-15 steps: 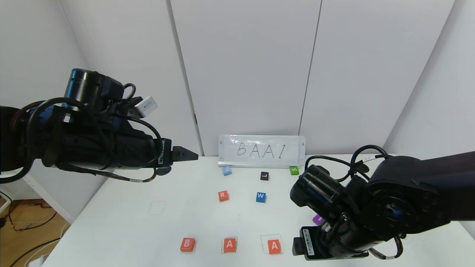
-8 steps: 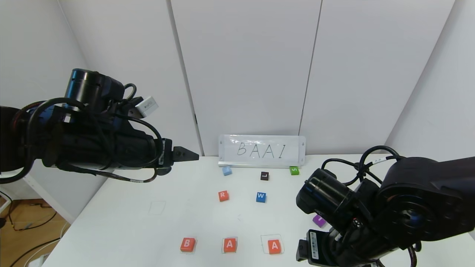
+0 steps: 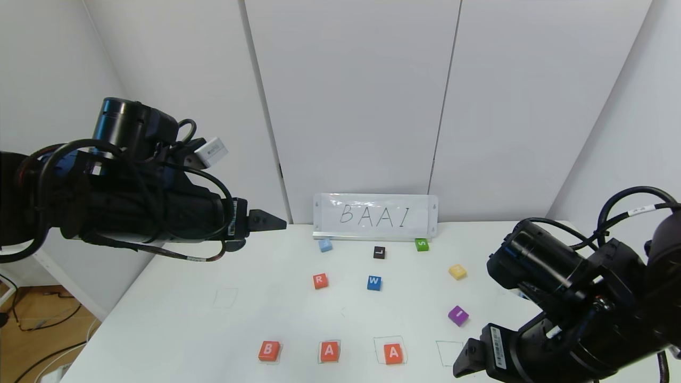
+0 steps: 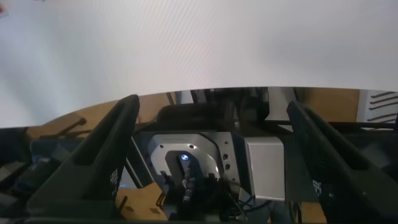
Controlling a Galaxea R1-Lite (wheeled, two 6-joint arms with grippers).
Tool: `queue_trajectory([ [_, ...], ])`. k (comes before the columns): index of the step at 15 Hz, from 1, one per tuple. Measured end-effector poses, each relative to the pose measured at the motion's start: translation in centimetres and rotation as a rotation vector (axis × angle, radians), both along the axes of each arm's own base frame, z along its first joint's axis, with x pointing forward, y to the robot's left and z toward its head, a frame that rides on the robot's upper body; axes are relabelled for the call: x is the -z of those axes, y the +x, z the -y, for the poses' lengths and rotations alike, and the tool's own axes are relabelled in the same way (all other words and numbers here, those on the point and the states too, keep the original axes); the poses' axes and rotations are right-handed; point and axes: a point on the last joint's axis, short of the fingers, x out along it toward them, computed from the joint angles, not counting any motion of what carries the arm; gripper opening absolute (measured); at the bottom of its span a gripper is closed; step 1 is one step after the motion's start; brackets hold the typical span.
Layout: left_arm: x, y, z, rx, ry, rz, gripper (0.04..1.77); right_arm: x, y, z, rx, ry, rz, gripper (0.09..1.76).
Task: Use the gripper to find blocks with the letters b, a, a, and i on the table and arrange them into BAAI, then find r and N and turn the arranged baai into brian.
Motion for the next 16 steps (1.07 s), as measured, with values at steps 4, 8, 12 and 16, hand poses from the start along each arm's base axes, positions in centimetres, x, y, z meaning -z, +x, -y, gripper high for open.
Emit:
queue_trajectory([
  [4,0.0,0.0,0.0,-0.001,0.001,0.0,1.72,0.7,0.7,0.0,0.138,-0.114,0.005,1.7],
  [8,0.0,0.0,0.0,0.0,0.0,0.0,1.72,0.7,2.9,-1.1,0.239,-0.104,-0.014,1.71],
  [12,0.0,0.0,0.0,0.001,0.0,0.0,1.72,0.6,6.5,-1.7,0.332,-0.09,-0.071,1.71],
  [16,0.0,0.0,0.0,0.0,0.001,0.0,1.72,2.5,10.1,-1.0,0.393,-0.104,-0.099,1.71],
])
